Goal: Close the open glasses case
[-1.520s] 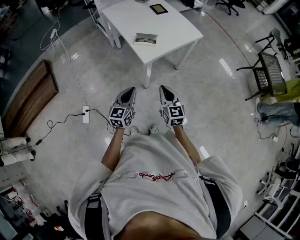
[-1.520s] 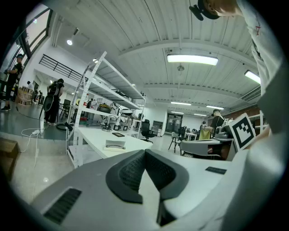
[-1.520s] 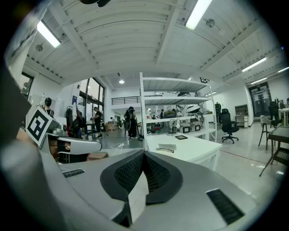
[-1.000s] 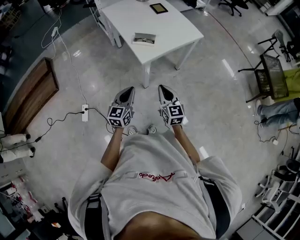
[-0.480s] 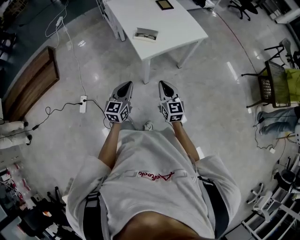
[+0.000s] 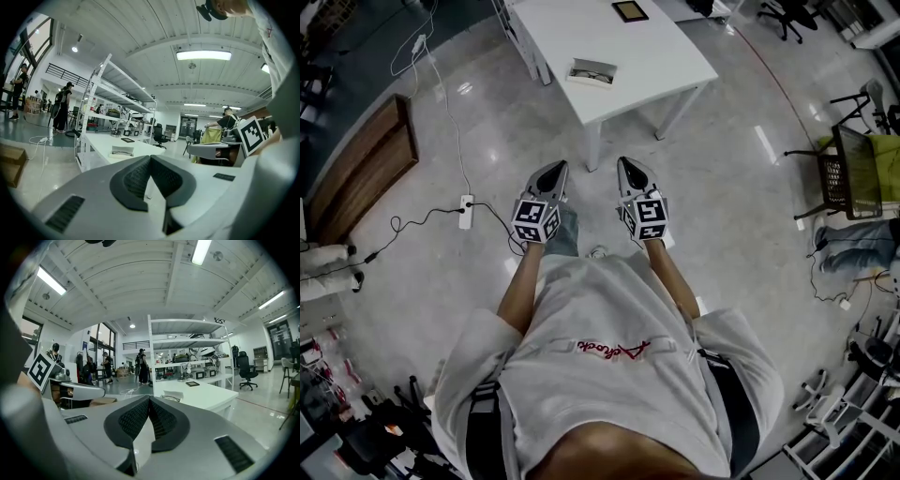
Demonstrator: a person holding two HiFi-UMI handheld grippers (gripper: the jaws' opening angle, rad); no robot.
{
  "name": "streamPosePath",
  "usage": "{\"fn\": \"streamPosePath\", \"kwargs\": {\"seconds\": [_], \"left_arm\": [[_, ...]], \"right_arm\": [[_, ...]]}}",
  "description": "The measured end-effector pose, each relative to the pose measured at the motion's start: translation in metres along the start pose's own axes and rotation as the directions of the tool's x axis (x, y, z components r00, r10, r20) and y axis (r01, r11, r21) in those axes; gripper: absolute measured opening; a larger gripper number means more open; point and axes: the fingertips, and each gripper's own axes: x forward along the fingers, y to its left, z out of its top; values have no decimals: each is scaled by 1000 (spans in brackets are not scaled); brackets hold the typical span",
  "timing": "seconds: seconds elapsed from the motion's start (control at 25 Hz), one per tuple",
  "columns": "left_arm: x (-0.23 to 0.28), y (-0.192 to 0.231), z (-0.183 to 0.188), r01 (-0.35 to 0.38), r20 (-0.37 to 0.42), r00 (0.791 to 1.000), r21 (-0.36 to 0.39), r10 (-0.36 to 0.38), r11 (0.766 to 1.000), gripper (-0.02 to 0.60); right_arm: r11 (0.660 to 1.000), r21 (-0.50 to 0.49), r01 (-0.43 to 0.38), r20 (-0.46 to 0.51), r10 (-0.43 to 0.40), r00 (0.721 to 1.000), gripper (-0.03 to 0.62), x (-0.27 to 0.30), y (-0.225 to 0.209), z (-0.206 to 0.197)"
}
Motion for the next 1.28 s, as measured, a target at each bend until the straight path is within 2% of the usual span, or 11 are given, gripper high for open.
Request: {"fn": "streamPosePath", "kwargs": {"seconds": [0.36,0.8,1.28], "left_arm": [[39,21,9,22,11,1000,-11,-22,1000,21],[95,71,18,35,-6,999,-43,-35,998,21],[153,125,34,74,-42,996,-71,-77,995,21]], "right_arm": [[1000,-8,4,-10,-4,1000,18,35,-15,1],[1000,-12,1,-40,-2,999,18,109,-35,8],[999,2,47,-77,-47,996,18,186,-62,18]]}}
